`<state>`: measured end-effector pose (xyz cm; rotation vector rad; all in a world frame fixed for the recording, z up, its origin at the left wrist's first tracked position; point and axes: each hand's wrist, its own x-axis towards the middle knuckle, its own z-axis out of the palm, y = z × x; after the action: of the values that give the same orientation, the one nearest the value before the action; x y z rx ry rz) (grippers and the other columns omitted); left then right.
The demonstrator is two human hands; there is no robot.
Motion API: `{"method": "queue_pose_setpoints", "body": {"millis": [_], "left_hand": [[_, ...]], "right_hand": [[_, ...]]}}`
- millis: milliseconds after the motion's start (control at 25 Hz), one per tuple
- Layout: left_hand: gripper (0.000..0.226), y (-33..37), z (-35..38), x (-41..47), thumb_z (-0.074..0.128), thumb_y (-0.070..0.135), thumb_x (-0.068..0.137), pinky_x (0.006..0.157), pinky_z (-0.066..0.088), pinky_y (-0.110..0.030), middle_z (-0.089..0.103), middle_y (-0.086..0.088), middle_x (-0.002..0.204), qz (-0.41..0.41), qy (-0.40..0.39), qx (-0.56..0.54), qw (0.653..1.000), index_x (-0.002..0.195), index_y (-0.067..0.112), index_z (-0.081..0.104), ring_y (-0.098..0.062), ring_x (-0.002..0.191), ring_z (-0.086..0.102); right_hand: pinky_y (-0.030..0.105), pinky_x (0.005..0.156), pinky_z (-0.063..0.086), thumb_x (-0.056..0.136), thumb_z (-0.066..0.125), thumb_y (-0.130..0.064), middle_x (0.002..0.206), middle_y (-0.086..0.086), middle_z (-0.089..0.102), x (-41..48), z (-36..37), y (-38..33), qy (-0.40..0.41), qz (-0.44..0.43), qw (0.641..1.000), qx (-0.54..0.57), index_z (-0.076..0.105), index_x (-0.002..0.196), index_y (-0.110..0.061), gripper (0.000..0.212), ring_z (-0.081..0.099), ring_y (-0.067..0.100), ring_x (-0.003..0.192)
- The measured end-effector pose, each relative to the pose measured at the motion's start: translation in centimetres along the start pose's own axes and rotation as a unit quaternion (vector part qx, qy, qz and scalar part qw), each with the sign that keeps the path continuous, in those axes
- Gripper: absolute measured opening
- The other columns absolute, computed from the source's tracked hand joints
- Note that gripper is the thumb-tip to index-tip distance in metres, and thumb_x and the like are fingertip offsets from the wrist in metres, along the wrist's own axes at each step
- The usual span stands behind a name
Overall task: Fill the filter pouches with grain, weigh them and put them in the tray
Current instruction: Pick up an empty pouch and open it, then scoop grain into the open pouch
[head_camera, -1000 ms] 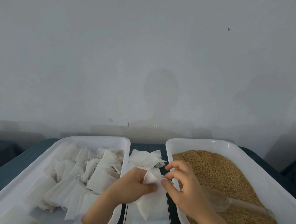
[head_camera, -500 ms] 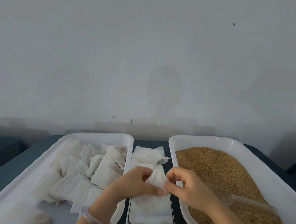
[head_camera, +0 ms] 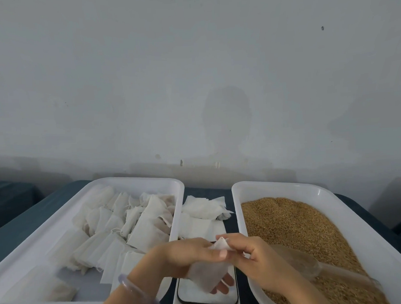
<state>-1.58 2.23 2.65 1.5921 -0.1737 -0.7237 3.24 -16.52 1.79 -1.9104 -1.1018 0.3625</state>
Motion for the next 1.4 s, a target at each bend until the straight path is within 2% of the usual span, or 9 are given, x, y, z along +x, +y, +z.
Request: {"method": "queue_pose_setpoints", "body": {"millis": [80, 200, 360, 520, 720, 840, 1000, 1240, 1400], "left_hand": [[0.077, 0.0, 0.0, 0.4, 0.079, 0.060, 0.060, 0.084, 0.052, -0.033, 0.065, -0.011, 0.096, 0.014, -0.023, -0.018, 0.999, 0.107, 0.001, 0.059, -0.021, 0.085, 0.065], [0.061, 0.2, 0.1, 0.4, 0.086, 0.050, 0.055, 0.073, 0.054, -0.029, 0.068, -0.005, 0.082, 0.017, -0.030, -0.006, 0.999, 0.093, 0.008, 0.062, -0.017, 0.072, 0.067], [0.034, -0.2, 1.2, 1.3, 0.082, 0.017, 0.063, 0.080, 0.051, -0.028, 0.069, -0.002, 0.088, 0.027, -0.023, 0.034, 0.999, 0.091, 0.011, 0.064, -0.016, 0.082, 0.066], [0.029, -0.8, 1.9, 1.4, 0.062, -0.013, 0.077, 0.069, 0.056, -0.022, 0.067, -0.001, 0.077, -0.010, -0.054, 0.071, 0.996, 0.080, 0.016, 0.065, -0.011, 0.072, 0.067], [0.042, 0.7, 1.6, 0.4, 0.072, 0.017, 0.070, 0.090, 0.047, -0.033, 0.059, -0.013, 0.102, 0.071, -0.052, 0.046, 0.995, 0.107, 0.007, 0.056, -0.023, 0.095, 0.059], [0.026, 1.2, 2.4, 0.7, 0.067, 0.012, 0.076, 0.074, 0.055, -0.027, 0.066, -0.007, 0.091, 0.041, -0.054, 0.018, 0.997, 0.102, 0.014, 0.062, -0.016, 0.078, 0.066], [0.017, 0.8, 2.6, 0.8, 0.065, 0.001, 0.077, 0.056, 0.052, -0.021, 0.061, -0.008, 0.076, 0.002, 0.039, 0.097, 0.995, 0.092, 0.010, 0.061, -0.008, 0.050, 0.057], [0.061, -0.4, 2.6, 0.8, 0.073, 0.060, 0.060, 0.083, 0.049, -0.031, 0.062, -0.001, 0.080, 0.036, 0.180, 0.124, 0.975, 0.104, 0.021, 0.057, -0.008, 0.068, 0.058], [0.070, -0.7, 3.1, 1.7, 0.066, 0.070, 0.058, 0.070, 0.049, -0.027, 0.063, 0.009, 0.073, 0.039, 0.207, 0.058, 0.976, 0.099, 0.014, 0.059, -0.011, 0.066, 0.057]], "right_hand": [[0.020, 0.095, 0.039, 0.092, 0.055, -0.035, 0.104, -0.013, 0.068, -0.3, -0.3, -0.3, -0.031, -0.001, 0.999, 0.016, 0.071, 0.089, -0.025, 0.019, 0.042, -0.008, 0.124], [0.023, 0.104, 0.033, 0.086, 0.055, -0.054, 0.109, -0.019, 0.067, -1.0, -0.8, -0.8, -0.064, 0.006, 0.998, 0.030, 0.069, 0.089, -0.040, 0.020, 0.035, -0.010, 0.129], [0.033, 0.083, 0.049, 0.093, 0.050, -0.036, 0.090, -0.007, 0.067, -1.3, -0.9, -0.7, -0.030, 0.003, 1.000, 0.008, 0.066, 0.094, -0.038, 0.016, 0.061, 0.010, 0.089], [0.023, 0.062, 0.037, 0.095, 0.046, -0.037, 0.068, -0.011, 0.054, -1.9, -1.1, -0.5, 0.026, -0.013, 1.000, -0.004, 0.061, 0.085, -0.047, 0.021, 0.047, 0.005, 0.063], [0.019, 0.079, 0.047, 0.094, 0.048, -0.035, 0.100, -0.021, 0.066, -2.2, -1.3, -0.7, -0.003, -0.019, 0.999, 0.031, 0.065, 0.105, -0.048, 0.024, 0.061, -0.002, 0.094], [0.030, 0.100, 0.042, 0.095, 0.051, -0.032, 0.120, -0.020, 0.061, -1.8, -0.8, -0.9, -0.010, -0.004, 1.000, -0.003, 0.066, 0.096, -0.051, 0.024, 0.044, -0.006, 0.124], [0.014, 0.089, 0.048, 0.091, 0.058, -0.029, 0.108, -0.032, 0.063, -3.1, -3.5, -0.9, 0.008, 0.048, 0.999, -0.019, 0.061, 0.102, -0.049, 0.023, 0.056, -0.010, 0.106], [0.018, 0.077, 0.047, 0.086, 0.063, -0.024, 0.111, -0.016, 0.058, -8.5, -11.2, 7.0, 0.001, 0.380, 0.876, -0.298, 0.057, 0.115, -0.030, 0.030, 0.058, 0.000, 0.095], [0.023, 0.084, 0.047, 0.080, 0.071, -0.027, 0.112, -0.012, 0.055, -10.3, -11.7, 10.2, 0.058, 0.369, 0.874, -0.311, 0.058, 0.106, -0.032, 0.029, 0.056, 0.005, 0.096]]}}
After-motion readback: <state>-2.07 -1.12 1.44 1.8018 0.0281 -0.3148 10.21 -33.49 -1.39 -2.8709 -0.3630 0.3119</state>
